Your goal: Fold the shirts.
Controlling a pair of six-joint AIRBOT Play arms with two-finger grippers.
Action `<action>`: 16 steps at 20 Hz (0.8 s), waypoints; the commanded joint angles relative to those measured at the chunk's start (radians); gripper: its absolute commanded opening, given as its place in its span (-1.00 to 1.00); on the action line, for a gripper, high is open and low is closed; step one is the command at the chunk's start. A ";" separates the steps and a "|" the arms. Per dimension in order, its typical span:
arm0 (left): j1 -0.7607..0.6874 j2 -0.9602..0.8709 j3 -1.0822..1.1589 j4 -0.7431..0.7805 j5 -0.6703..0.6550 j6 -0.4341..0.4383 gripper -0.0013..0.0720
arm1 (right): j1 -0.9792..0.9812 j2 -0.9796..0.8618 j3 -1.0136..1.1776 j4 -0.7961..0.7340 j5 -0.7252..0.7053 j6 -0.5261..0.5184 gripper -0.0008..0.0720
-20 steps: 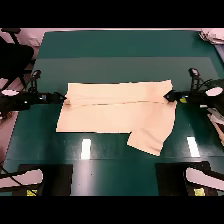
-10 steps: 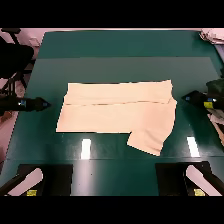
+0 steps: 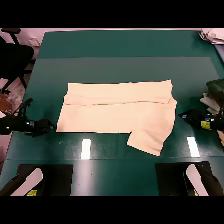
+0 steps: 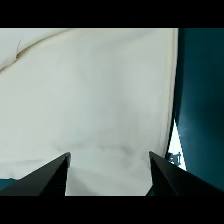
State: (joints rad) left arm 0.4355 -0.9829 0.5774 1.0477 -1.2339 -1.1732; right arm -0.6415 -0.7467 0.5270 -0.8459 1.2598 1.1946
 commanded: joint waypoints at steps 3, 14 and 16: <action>0.000 -0.006 -0.054 -0.032 0.053 -0.020 0.54 | -0.004 -0.015 0.025 0.015 -0.002 0.010 0.55; 0.000 -0.133 -0.063 -0.142 0.122 0.027 0.46 | -0.004 -0.084 0.127 0.014 0.020 0.008 0.53; 0.000 -0.133 -0.063 -0.143 0.116 0.030 -0.14 | -0.004 -0.068 0.127 0.014 0.018 0.008 0.53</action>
State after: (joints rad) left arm 0.4362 -1.1061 0.5144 0.9070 -1.1191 -1.1488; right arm -0.6449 -0.8291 0.6483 -0.8314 1.2800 1.2030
